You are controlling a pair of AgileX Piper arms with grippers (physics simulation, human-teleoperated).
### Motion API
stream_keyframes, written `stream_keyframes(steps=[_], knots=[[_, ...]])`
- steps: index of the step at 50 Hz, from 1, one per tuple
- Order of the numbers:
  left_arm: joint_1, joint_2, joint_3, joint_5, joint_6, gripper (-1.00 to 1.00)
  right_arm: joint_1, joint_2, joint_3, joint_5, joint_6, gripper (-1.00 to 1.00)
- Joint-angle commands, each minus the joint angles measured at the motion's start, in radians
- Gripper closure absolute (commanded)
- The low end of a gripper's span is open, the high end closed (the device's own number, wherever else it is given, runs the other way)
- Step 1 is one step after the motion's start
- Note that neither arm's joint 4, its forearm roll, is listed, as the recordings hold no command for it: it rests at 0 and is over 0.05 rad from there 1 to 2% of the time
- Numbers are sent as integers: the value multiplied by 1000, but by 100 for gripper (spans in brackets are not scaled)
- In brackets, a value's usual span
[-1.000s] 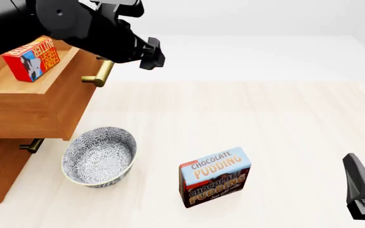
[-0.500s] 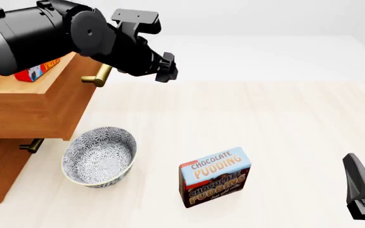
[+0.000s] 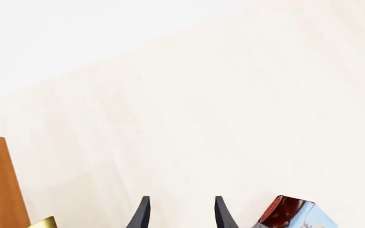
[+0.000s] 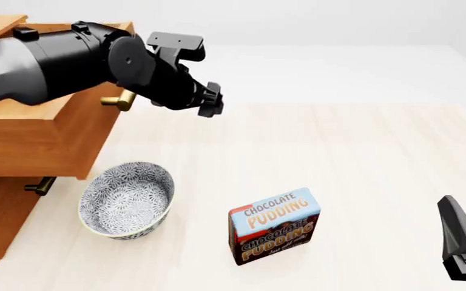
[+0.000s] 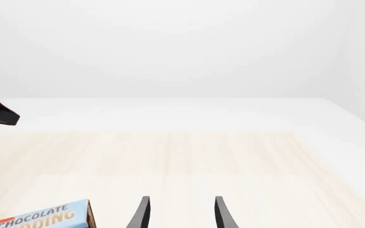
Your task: Put the butter at the back in the top drawer of the cabinet and close it.
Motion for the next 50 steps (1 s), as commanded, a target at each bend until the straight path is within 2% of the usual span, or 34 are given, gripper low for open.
stream_keyframes(steps=[1, 30, 50], knots=[[23, 14, 22, -18, 7, -100, 0, 0, 0, 0, 0, -100], [88, -26, 42, -4, 53, -100, 0, 0, 0, 0, 0, -100], [164, -112, 143, -19, 87, -100, 0, 0, 0, 0, 0, -100]])
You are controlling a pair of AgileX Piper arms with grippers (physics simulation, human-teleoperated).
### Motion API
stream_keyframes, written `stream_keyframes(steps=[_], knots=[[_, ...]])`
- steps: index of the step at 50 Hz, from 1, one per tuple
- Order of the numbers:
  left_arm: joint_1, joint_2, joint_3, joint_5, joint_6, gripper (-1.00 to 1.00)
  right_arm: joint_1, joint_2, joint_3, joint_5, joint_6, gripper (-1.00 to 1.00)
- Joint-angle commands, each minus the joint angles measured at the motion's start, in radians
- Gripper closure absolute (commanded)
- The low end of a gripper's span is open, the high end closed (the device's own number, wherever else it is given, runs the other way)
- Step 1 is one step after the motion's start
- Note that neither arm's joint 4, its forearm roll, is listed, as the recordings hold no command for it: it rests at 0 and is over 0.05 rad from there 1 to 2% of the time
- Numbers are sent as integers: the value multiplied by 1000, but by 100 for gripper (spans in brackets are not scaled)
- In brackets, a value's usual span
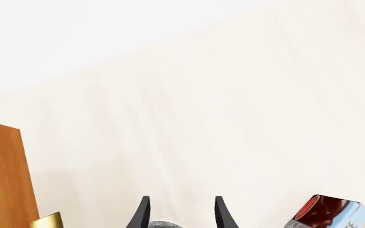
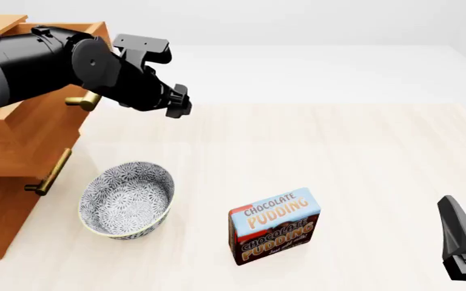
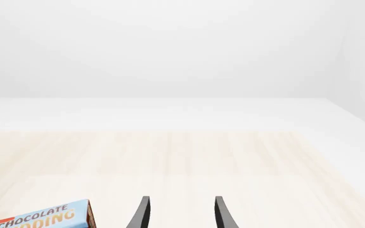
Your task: Put the butter at the back in the top drawer of the cabinet and close it.
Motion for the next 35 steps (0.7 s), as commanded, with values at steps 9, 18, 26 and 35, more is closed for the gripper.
stream_keyframes(steps=[9, 18, 26, 35], knots=[[78, -77, 75, -1, 29, -100, 0, 0, 0, 0, 0, -100], [96, -92, 100, -13, 36, -100, 0, 0, 0, 0, 0, -100], [107, -98, 110, -18, 37, -100, 0, 0, 0, 0, 0, -100], [115, -108, 110, -14, 35, -100, 0, 0, 0, 0, 0, -100]])
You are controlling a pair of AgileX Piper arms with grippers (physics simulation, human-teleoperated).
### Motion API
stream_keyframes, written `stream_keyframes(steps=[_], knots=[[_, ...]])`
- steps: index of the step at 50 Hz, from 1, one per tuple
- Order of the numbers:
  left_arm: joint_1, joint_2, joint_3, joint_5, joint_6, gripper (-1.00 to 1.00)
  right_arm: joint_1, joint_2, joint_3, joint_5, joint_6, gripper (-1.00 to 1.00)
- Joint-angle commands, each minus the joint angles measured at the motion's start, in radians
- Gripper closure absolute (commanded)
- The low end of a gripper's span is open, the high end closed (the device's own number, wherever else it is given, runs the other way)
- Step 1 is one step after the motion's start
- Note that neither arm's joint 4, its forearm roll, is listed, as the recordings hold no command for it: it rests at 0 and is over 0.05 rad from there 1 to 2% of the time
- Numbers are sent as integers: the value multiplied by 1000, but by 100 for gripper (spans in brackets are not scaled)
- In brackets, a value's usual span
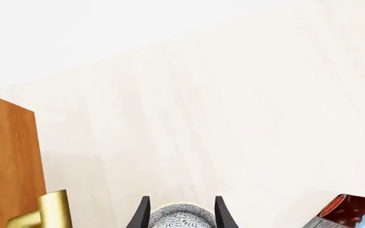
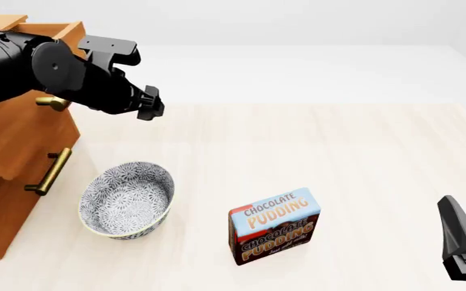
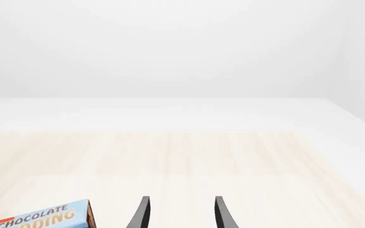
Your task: Put the butter at the back in the top drawer of the cabinet and close it.
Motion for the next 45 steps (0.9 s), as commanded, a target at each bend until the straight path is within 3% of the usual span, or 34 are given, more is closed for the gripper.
stream_keyframes(steps=[1, 45], knots=[[18, -17, 9, 0, 0, -100, 0, 0, 0, 0, 0, -100], [120, -90, 34, 13, 19, -100, 0, 0, 0, 0, 0, -100]])
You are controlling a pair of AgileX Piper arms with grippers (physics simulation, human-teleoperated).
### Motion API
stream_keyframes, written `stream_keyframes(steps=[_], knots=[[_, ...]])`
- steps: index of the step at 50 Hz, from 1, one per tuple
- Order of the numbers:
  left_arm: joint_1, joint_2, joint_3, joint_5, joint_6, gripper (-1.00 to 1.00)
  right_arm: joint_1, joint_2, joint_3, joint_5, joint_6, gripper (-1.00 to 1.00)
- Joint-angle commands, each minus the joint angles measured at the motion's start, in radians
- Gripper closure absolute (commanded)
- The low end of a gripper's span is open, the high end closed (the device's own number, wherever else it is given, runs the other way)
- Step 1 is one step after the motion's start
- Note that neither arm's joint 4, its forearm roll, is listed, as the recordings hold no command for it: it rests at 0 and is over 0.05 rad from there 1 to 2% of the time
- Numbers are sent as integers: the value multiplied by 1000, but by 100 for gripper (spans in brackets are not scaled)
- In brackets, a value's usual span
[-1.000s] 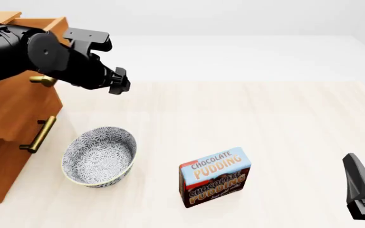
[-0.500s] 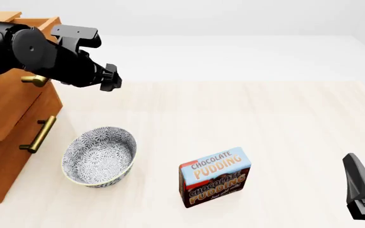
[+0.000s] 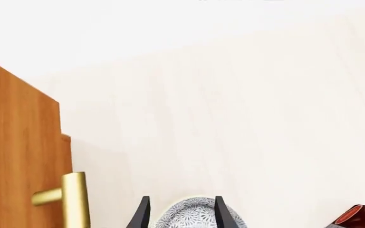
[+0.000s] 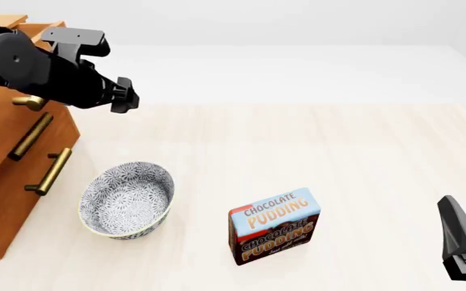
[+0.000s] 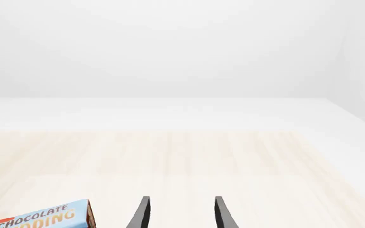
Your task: Put the butter at the back in the top drawer of the cabinet and close it.
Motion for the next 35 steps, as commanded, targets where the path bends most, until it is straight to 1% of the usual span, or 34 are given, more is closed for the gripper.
stream_keyframes(steps=[1, 19, 35], knots=[[29, -15, 6, 1, 7, -100, 0, 0, 0, 0, 0, -100], [74, -28, 17, -2, 17, -100, 0, 0, 0, 0, 0, -100], [103, -2, 13, -17, 24, -100, 0, 0, 0, 0, 0, -100]])
